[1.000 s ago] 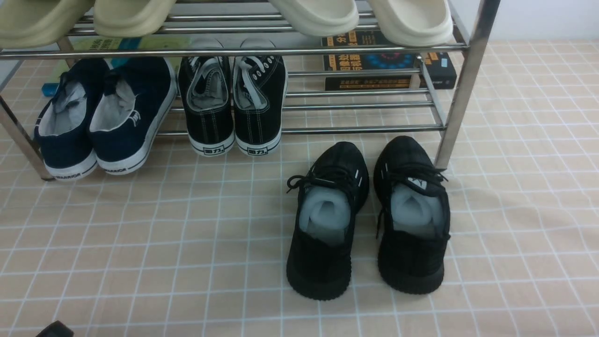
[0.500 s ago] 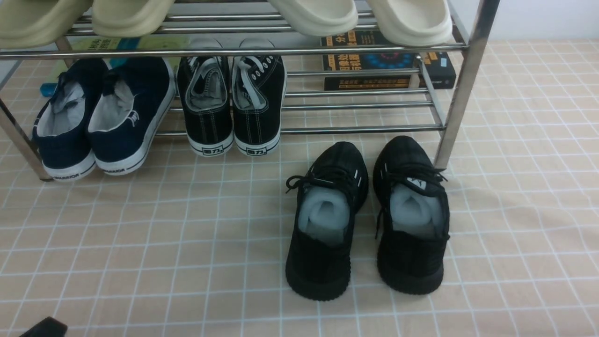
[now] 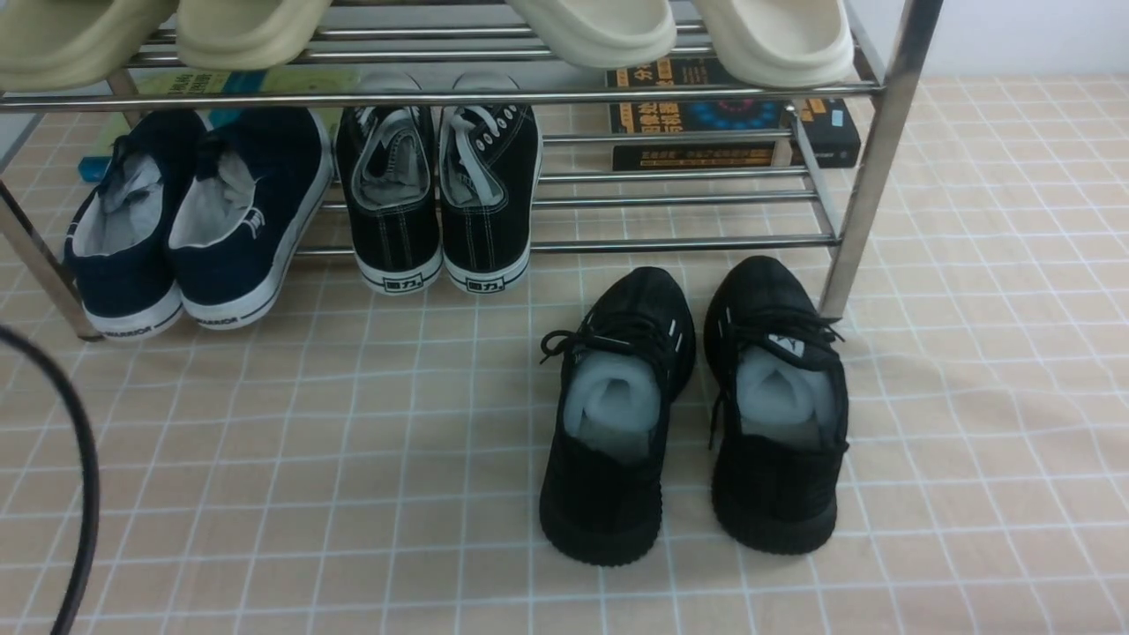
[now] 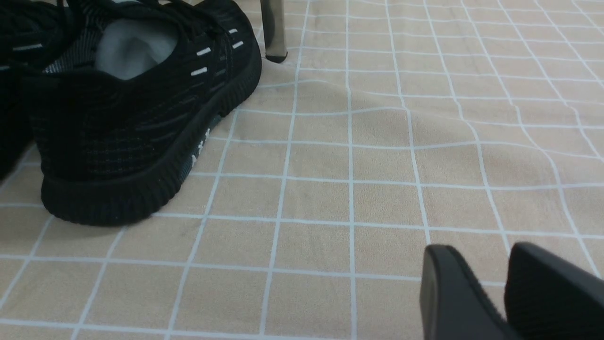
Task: Take the shoes off the shelf from the light coffee tablecloth by hand.
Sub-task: 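Grasp the leftmost shoe on the bottom shelf of the shoe rack with the left gripper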
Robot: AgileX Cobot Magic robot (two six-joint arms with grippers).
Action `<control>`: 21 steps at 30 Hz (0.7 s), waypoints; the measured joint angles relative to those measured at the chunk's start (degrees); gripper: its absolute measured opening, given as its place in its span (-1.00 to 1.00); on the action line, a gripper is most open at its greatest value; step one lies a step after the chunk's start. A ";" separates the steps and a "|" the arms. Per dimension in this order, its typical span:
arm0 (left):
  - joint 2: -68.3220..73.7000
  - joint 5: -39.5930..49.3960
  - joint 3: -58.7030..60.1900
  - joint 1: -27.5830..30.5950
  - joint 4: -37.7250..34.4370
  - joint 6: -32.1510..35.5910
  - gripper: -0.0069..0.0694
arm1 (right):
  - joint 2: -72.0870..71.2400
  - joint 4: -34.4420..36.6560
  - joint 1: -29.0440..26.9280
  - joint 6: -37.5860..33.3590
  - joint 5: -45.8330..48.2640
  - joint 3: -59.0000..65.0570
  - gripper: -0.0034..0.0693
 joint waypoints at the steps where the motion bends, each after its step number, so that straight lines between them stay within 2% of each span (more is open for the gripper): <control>1: 2.23 -0.24 -1.19 0.00 1.84 0.12 -0.78 | 0.00 0.00 0.00 0.00 0.00 0.00 -0.34; 7: 14.41 -4.37 -7.71 0.00 10.45 -2.48 -0.56 | 0.00 0.00 0.00 0.00 0.00 0.00 -0.33; 13: 29.31 -10.06 -17.03 0.00 15.21 -9.91 0.07 | 0.00 0.00 0.00 0.00 0.00 0.00 -0.32; 16: 36.88 -13.74 -21.90 0.00 16.68 -11.73 0.32 | 0.00 0.00 0.00 0.00 0.00 0.00 -0.31; 19: 41.07 -15.03 -24.26 0.00 18.26 -12.09 0.41 | 0.00 0.00 0.00 0.00 0.00 0.00 -0.31; 21: 45.45 -15.84 -26.82 0.00 22.01 -13.19 0.46 | 0.00 0.00 0.00 0.00 0.00 0.00 -0.30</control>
